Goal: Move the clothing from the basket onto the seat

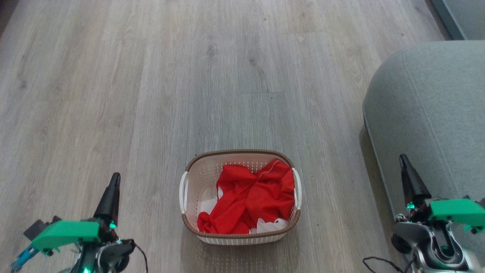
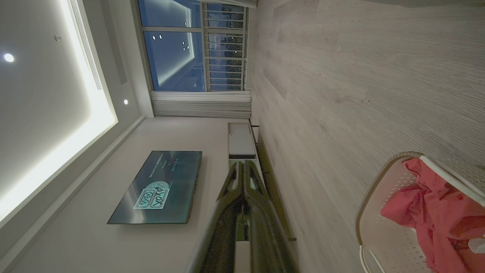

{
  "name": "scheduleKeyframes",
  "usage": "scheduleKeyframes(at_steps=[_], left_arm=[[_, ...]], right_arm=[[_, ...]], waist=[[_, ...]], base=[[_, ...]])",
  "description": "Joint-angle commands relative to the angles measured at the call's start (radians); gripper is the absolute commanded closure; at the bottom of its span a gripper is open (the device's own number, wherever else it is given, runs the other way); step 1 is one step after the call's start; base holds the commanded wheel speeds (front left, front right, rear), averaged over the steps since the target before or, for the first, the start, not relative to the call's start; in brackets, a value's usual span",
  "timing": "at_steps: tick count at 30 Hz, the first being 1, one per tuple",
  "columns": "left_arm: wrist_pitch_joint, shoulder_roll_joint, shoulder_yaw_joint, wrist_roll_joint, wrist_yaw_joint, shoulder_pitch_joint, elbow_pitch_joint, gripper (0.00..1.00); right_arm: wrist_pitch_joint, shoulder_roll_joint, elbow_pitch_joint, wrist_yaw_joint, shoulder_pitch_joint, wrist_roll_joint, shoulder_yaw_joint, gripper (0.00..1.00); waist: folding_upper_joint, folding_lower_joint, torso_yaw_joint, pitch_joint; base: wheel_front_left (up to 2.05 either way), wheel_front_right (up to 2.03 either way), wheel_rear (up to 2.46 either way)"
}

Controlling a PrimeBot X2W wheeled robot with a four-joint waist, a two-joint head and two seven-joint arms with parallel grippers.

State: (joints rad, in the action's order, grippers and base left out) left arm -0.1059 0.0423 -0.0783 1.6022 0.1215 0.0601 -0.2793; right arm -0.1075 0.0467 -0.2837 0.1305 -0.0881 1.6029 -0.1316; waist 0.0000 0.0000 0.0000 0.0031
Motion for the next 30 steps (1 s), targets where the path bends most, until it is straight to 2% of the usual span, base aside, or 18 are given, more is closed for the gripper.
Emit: scheduleKeyframes(at_steps=[1, 11, 12, 13, 16, 30], left_arm=[[-0.007, 0.008, -0.035, 0.007, 0.009, 0.048, 0.034, 1.00], [-0.007, 0.008, -0.035, 0.007, 0.009, 0.048, 0.034, 1.00], [0.001, 0.000, 0.000, 0.000, -0.001, 0.000, -0.003, 1.00], [0.001, -0.001, 0.002, -0.001, -0.002, -0.003, -0.015, 0.00], [0.002, -0.005, 0.008, -0.001, -0.002, -0.033, -0.062, 0.00], [0.042, 0.016, 0.013, -0.033, 0.000, 0.016, -0.077, 0.00]], right_arm=[[-0.005, 0.004, 0.039, 0.000, -0.020, 0.006, 0.018, 1.00], [-0.005, 0.004, 0.039, 0.000, -0.020, 0.006, 0.018, 1.00], [0.000, 0.000, -0.003, 0.000, 0.000, 0.000, 0.001, 1.00], [0.000, -0.001, -0.018, 0.000, 0.000, -0.001, 0.002, 0.00], [0.001, -0.008, -0.067, 0.000, 0.021, -0.001, 0.006, 0.00], [0.040, 0.008, -0.081, 0.000, -0.043, -0.038, 0.066, 0.00]], waist=[[0.0000, 0.0000, 0.000, 0.000], [0.0000, 0.0000, 0.000, 0.000], [0.0000, 0.0000, 0.000, 0.000], [0.0000, 0.0000, 0.000, 0.000], [0.0000, 0.0000, 0.000, 0.001], [0.0000, 0.0000, -0.002, 0.007]], base=[[0.00, 0.00, 0.00], [0.00, 0.00, 0.00], [0.00, 0.00, 0.00], [0.00, 0.00, 0.00], [0.00, 0.00, 0.00], [0.00, 0.00, 0.00]])
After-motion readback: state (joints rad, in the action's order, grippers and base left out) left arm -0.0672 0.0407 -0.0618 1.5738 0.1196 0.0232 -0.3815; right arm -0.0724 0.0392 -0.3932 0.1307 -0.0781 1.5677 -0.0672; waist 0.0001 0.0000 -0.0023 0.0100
